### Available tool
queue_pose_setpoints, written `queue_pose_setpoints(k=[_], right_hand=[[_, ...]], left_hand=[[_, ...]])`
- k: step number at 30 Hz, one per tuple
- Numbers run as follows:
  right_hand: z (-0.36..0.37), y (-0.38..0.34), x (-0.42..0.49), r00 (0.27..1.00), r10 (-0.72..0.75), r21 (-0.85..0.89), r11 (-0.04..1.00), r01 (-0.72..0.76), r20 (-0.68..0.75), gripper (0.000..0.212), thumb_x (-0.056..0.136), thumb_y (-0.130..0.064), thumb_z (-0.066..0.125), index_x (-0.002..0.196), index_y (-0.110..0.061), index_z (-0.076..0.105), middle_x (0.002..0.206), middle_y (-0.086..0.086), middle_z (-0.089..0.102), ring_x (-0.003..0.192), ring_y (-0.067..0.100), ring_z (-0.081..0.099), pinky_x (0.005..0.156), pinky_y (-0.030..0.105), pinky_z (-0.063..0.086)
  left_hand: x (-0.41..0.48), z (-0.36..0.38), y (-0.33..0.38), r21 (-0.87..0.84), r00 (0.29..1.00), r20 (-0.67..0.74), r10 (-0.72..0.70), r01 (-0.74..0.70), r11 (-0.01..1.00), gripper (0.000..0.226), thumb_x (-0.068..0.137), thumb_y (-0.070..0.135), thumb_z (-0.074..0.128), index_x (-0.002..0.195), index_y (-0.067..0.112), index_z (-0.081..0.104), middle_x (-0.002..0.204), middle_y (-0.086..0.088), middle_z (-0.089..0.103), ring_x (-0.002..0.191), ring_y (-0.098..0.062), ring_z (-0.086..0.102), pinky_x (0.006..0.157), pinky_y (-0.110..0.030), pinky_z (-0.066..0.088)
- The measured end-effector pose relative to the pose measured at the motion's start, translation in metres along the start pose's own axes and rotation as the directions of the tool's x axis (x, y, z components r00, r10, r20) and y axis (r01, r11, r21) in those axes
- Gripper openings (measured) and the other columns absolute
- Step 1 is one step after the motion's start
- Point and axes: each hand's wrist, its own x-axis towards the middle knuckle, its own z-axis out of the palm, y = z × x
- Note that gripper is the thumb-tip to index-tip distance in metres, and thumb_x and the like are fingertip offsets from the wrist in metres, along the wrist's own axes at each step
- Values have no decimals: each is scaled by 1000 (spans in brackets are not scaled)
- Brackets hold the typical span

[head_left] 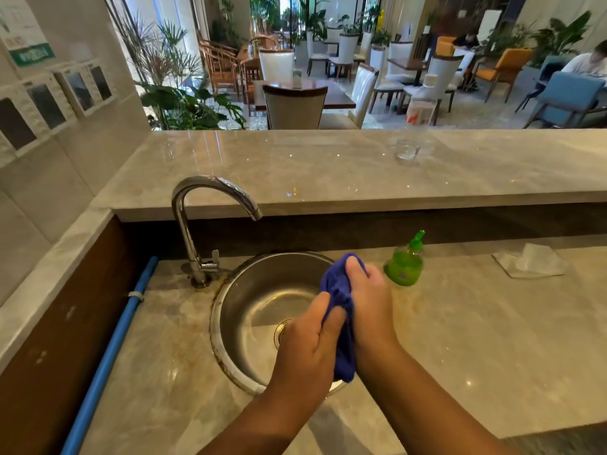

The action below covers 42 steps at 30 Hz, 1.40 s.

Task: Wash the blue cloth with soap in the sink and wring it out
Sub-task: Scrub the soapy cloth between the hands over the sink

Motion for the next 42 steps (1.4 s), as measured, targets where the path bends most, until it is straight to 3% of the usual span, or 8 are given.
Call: queue_pose_setpoints(k=[6,13,18,23,28,33,38,42], right_hand=[[-40,-14,-5,940,166,258,934,-246,298,19,101,-20,52,86,-10,58,69,8,61,58,16,61,57,30,51],[-64,0,-3,883,-313,-317,847,426,351,11,100,-27,54,90,-24,56,84,-2,64,77,19,65,65,29,53],[-39,18,-24,801,-544,-275,753,598,252,13,97,-30,51,86,-22,51,78,-6,56,65,9,51,57,17,41],[-11,31,-57,599,-638,-328,503,800,483,20,96,-38,48,78,-40,38,63,-24,47,57,-2,50,54,5,34],[1,21,-27,832,-493,-233,804,547,254,26,103,-24,49,78,-18,56,67,-4,59,56,3,53,54,17,44],[2,21,-69,714,-548,-281,671,686,436,25,96,-39,48,72,-36,51,65,-15,58,57,5,57,51,10,39],[5,10,-27,832,-496,-254,796,550,246,30,102,-20,50,73,-20,54,61,-7,54,54,4,49,53,17,40],[3,38,-67,789,-494,-341,717,608,366,26,98,-38,47,72,-34,49,71,-16,60,58,6,56,51,12,39]], left_hand=[[-16,-4,22,-307,955,23,-295,287,907,23,101,45,49,103,35,69,92,7,75,85,-14,71,79,-38,58],[17,-40,-1,-379,867,-93,-490,424,822,28,105,33,45,100,18,68,102,-18,71,94,-34,67,84,-50,53],[20,-32,-3,-217,877,-219,-427,383,898,29,105,36,42,97,17,63,93,-20,66,82,-37,63,76,-50,53],[13,-18,16,-597,849,-71,-524,384,704,30,104,36,46,93,13,62,72,-9,62,67,-19,59,69,-36,49],[4,-9,25,-543,895,-52,-443,348,765,28,104,34,45,102,19,68,86,-4,77,80,-20,74,74,-36,60],[13,-22,24,-589,889,-93,-448,314,745,32,103,34,47,85,12,60,68,-5,59,62,-17,57,61,-32,49],[1,-5,22,-414,921,-110,-373,299,860,31,102,38,48,96,16,68,83,-8,75,78,-22,72,72,-37,59],[11,-17,11,-420,900,-171,-402,303,856,33,102,40,48,88,16,64,70,-3,66,68,-20,62,68,-39,53]])
